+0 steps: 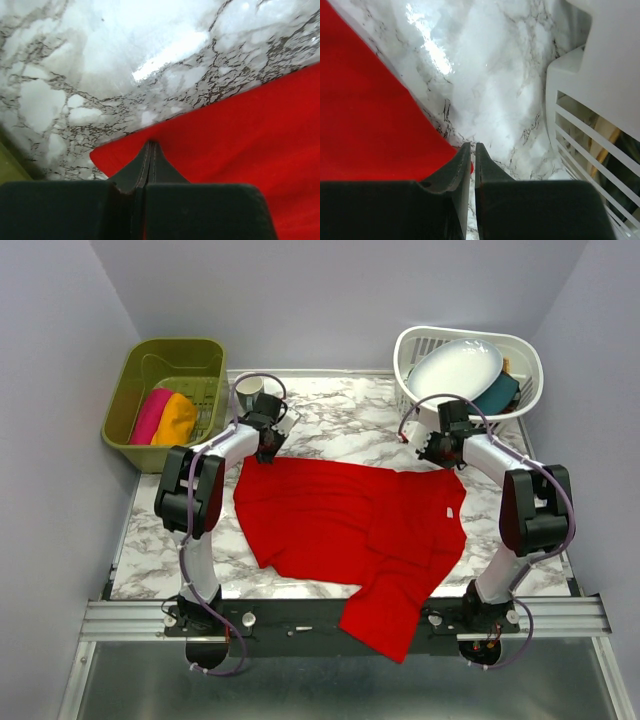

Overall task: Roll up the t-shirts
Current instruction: Fold the T-shirt at the center of the board.

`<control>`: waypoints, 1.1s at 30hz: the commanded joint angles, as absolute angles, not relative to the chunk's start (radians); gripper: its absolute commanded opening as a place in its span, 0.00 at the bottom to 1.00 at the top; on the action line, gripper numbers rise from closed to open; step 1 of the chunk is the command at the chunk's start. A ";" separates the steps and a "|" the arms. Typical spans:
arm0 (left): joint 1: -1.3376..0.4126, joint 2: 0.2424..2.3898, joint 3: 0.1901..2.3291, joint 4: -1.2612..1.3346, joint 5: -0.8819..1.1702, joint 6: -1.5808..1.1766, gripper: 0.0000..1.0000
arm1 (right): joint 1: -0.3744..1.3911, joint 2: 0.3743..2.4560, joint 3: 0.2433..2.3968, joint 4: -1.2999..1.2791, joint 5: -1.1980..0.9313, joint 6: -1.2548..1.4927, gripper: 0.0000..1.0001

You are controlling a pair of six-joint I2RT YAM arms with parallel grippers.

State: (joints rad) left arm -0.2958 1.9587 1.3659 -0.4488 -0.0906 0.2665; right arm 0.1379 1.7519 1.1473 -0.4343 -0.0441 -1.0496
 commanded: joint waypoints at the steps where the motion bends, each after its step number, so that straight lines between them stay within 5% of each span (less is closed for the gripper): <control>1: -0.290 1.993 1.384 -0.474 -0.143 0.279 0.00 | 0.144 1.810 1.135 -0.446 0.029 -1.109 0.16; 12: -0.279 1.996 1.328 -0.462 -0.190 0.324 0.00 | 0.123 1.888 1.190 -0.425 0.106 -1.079 0.15; 19: -0.279 1.974 1.336 -0.469 -0.178 0.319 0.00 | 0.126 1.764 1.304 -0.610 -0.121 -1.031 0.16; 33: -0.276 1.943 1.299 -0.534 -0.158 0.402 0.00 | 0.126 1.811 1.215 -0.779 -0.075 -1.238 0.11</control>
State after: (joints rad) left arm -0.2878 1.9640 1.3342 -0.4831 -0.1535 0.3561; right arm 0.1287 1.7580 1.2427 -0.7311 -0.1169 -1.1496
